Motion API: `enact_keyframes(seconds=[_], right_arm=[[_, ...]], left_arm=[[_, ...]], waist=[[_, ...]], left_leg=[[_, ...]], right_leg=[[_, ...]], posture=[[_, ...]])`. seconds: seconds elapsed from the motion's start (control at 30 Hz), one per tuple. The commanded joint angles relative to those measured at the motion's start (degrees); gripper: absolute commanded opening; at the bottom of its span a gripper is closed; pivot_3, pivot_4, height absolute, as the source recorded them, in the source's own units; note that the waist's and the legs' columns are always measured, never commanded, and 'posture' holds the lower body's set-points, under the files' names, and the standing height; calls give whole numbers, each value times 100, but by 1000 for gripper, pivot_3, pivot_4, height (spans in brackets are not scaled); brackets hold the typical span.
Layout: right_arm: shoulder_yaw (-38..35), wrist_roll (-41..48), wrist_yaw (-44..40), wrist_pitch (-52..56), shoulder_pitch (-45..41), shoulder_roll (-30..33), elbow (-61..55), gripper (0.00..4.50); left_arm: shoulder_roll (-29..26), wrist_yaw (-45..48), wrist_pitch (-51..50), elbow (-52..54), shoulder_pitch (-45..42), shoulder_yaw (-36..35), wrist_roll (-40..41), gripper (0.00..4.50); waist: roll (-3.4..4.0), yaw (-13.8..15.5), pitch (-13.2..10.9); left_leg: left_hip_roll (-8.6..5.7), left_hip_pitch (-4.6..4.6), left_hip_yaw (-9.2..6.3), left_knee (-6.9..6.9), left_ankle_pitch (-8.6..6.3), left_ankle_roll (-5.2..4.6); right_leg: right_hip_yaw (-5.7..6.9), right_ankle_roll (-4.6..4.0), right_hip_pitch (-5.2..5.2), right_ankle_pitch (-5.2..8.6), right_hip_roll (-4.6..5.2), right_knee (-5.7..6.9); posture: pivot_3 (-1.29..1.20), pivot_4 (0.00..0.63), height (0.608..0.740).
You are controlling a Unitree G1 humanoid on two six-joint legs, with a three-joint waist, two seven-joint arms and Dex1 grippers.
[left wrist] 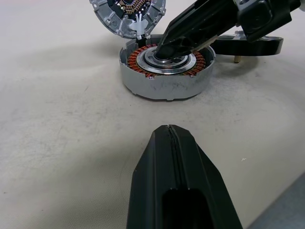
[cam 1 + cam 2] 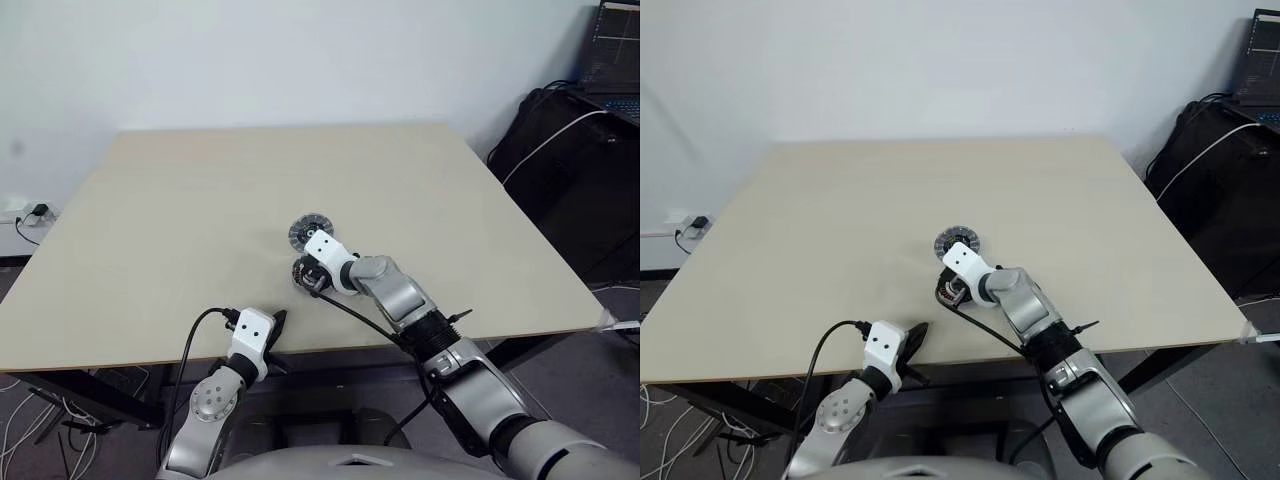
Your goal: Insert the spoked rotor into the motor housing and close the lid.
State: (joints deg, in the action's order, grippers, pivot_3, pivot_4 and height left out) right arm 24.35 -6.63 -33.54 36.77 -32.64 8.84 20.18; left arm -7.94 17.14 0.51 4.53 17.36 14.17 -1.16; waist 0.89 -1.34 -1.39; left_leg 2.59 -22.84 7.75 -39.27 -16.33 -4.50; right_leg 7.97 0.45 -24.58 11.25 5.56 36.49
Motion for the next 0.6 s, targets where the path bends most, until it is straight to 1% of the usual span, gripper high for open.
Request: enact_keyframes(seconds=[0.03, 0.4, 0.6], right_arm=[[-37, -62, -3, -16, -117, 57, 79, 37], [-12, -132, -174, -35, -210, 360, 181, 37], [-22, -135, -186, -36, -201, 347, 155, 37]], left_arm=[[42, -22, 72, 41, -38, 43, 4, 0], [65, -46, 25, 124, -17, 76, 19, 0], [79, -43, -15, 174, -10, 90, 27, 0]], waist=[[0, 0, 0], [2, 17, -1], [2, 22, -2]], left_leg=[[0, 0, 0, 0, 0, 0], [-1, 0, -2, 0, 0, 0], [-1, -1, -3, 2, 0, 0]], right_leg=[[0, 0, 0, 0, 0, 0], [1, 0, 1, 1, 4, -2], [2, -2, 1, 2, 4, -4]], posture=[[0, 0, 740], [0, 0, 740], [0, 0, 740]])
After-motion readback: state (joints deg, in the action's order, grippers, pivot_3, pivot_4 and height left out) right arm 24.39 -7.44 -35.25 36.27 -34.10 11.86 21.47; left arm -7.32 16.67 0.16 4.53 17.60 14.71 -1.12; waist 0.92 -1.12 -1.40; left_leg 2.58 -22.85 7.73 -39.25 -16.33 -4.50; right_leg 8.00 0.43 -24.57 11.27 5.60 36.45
